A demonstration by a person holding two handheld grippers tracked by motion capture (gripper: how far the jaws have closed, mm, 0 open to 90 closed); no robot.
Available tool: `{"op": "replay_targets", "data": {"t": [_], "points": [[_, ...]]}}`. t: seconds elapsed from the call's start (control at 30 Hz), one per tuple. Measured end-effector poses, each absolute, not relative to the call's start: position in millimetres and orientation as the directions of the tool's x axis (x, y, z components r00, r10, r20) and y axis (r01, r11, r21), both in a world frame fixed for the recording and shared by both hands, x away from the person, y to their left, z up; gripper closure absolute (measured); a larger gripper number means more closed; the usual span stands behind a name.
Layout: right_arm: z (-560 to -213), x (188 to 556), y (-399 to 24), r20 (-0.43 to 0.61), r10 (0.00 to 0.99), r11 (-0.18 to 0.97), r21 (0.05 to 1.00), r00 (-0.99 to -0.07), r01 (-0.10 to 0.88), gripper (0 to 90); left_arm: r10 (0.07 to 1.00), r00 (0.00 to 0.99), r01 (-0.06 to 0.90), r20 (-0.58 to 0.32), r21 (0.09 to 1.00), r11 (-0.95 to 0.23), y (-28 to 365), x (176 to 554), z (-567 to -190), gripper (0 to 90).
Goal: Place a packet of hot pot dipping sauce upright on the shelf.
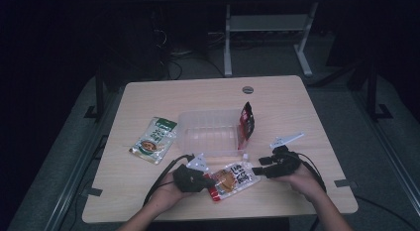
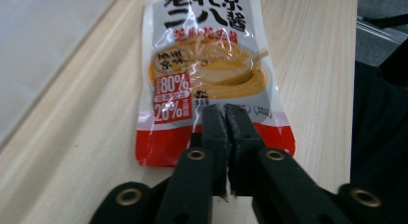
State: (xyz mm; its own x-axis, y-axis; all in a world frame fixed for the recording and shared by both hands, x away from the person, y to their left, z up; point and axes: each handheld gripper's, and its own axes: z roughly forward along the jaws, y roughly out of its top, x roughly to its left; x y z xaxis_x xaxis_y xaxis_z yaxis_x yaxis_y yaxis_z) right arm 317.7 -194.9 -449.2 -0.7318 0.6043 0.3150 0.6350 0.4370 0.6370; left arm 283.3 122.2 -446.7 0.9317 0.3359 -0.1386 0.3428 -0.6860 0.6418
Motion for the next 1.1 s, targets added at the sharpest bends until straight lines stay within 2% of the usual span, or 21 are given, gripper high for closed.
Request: {"op": "replay_targets", "data": {"t": [0.07,0.2,0.57,0.7,0.83,0.87,1.1], "points": [[-451.9,317.4,-192.7,0.340,0.586,0.443,0.626,-0.736,0.642,34.9,0.331,0.937,0.330,-0.116,0.613,-0.718,120.0,284.0,-451.4,89.7],[-455.0,316.8,-190.4,0.350,0.577,0.453,0.615,-0.738,0.645,33.0,0.320,0.941,0.320,-0.109,0.590,-0.741,120.0,284.3,-455.3,89.8],[-465.2,324.0,-181.5,0.392,0.554,0.459,0.592,-0.735,0.662,35.0,0.319,0.939,0.331,-0.128,0.591,-0.736,120.7,286.1,-455.8,89.8],[-465.9,324.5,-178.8,0.413,0.538,0.460,0.587,-0.735,0.667,39.0,0.320,0.938,0.333,-0.130,0.591,-0.735,120.7,286.2,-455.8,89.8],[-468.1,325.2,-181.2,0.443,0.515,0.457,0.582,-0.734,0.672,48.9,0.321,0.938,0.332,-0.128,0.592,-0.735,120.5,286.0,-455.9,89.8],[-468.5,324.4,-181.3,0.445,0.514,0.459,0.580,-0.734,0.673,54.3,0.321,0.938,0.332,-0.128,0.591,-0.735,120.5,286.0,-455.9,89.8],[-472.3,326.9,-173.9,0.470,0.476,0.462,0.586,-0.743,0.666,63.6,0.321,0.937,0.336,-0.134,0.590,-0.734,121.1,286.7,-455.8,89.9]]}}
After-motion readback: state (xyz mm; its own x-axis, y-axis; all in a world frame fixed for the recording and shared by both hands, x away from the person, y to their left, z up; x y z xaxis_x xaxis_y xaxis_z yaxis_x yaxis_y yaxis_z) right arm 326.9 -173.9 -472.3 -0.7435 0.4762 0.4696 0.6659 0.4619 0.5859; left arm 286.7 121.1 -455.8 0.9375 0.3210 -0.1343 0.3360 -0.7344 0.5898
